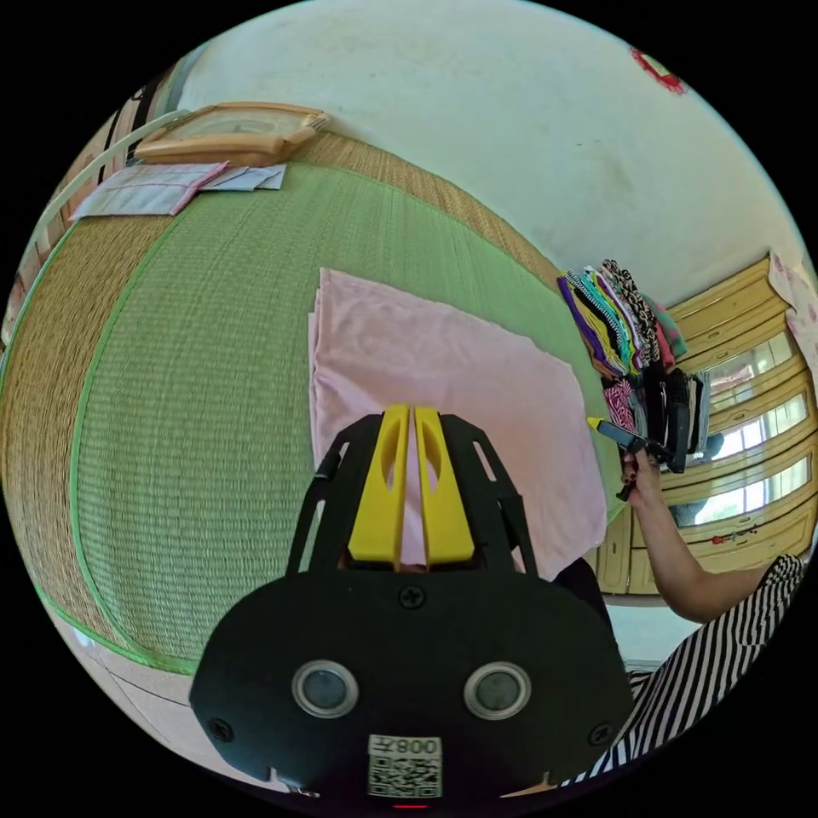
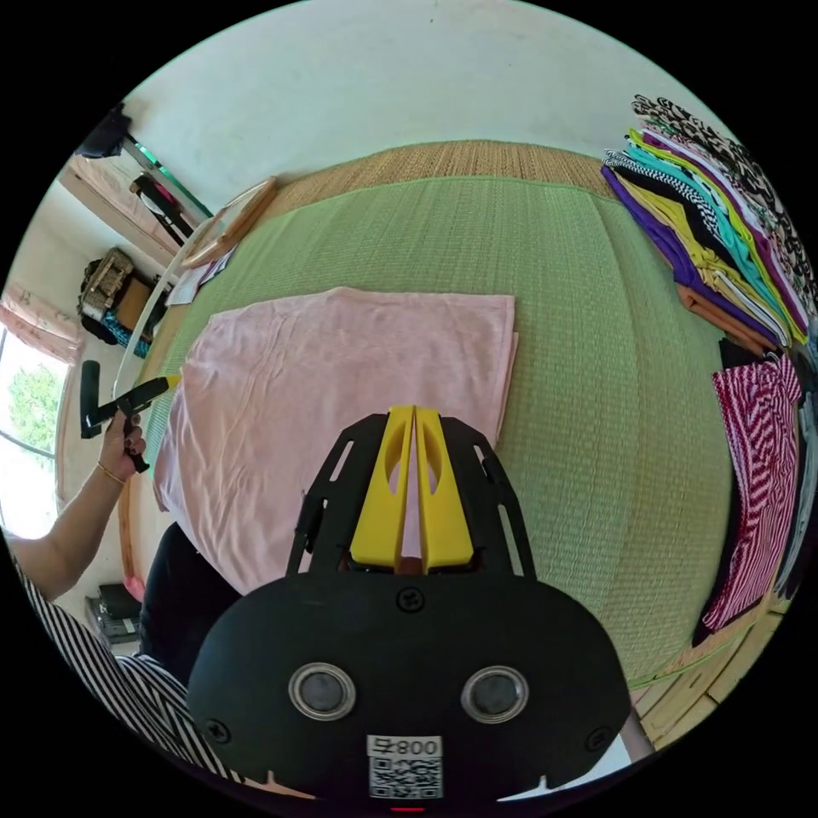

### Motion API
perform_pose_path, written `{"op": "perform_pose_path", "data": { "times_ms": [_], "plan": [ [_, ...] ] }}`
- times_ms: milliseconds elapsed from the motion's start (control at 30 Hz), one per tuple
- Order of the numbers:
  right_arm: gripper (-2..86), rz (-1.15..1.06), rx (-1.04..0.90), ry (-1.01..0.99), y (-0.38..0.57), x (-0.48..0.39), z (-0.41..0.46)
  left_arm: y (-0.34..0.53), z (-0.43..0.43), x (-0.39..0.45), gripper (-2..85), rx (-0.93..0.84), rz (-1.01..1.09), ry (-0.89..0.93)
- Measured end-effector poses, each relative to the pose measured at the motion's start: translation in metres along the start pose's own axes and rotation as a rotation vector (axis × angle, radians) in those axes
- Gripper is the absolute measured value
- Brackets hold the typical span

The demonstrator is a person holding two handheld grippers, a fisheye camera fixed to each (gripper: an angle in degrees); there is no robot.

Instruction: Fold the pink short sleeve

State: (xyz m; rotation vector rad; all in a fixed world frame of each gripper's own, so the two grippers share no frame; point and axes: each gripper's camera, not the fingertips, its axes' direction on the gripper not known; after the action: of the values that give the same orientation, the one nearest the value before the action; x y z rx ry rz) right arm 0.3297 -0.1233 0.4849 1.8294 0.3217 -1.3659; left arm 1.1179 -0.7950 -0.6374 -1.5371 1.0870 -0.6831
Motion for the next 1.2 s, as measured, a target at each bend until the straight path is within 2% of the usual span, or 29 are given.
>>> {"op": "perform_pose_path", "data": {
  "times_ms": [200,333,600,700,867,1033,1100,1200],
  "plan": [
    [0.1,-0.025,-0.035,0.14,-0.015,-0.01,0.029,-0.033,0.01,0.016,0.3,-0.084,0.052,-0.186],
    [0.1,-0.051,-0.02,0.172,-0.019,-0.016,0.034,-0.041,-0.01,0.021,0.3,-0.044,0.05,-0.181],
    [0.1,-0.003,-0.047,0.117,-0.035,0.001,0.037,-0.057,-0.065,0.038,0.2,-0.054,0.035,-0.215],
    [0.1,0.005,0.0,0.102,-0.007,0.003,0.016,-0.026,-0.111,0.045,0.2,-0.021,0.029,-0.14],
    [0.1,0.008,0.019,-0.123,0.094,0.0,-0.015,0.059,-0.187,0.042,0.3,-0.025,-0.039,-0.118],
    [0.1,0.062,-0.074,-0.115,0.187,-0.01,-0.007,0.14,-0.252,0.041,0.2,-0.072,-0.145,-0.158],
    [0.1,0.086,-0.13,-0.071,0.209,-0.007,0.006,0.153,-0.263,0.038,0.2,-0.126,-0.184,-0.195],
    [0.1,0.136,-0.134,-0.115,0.231,0.003,0.013,0.16,-0.297,0.042,0.2,-0.119,-0.223,-0.186]
  ]
}}
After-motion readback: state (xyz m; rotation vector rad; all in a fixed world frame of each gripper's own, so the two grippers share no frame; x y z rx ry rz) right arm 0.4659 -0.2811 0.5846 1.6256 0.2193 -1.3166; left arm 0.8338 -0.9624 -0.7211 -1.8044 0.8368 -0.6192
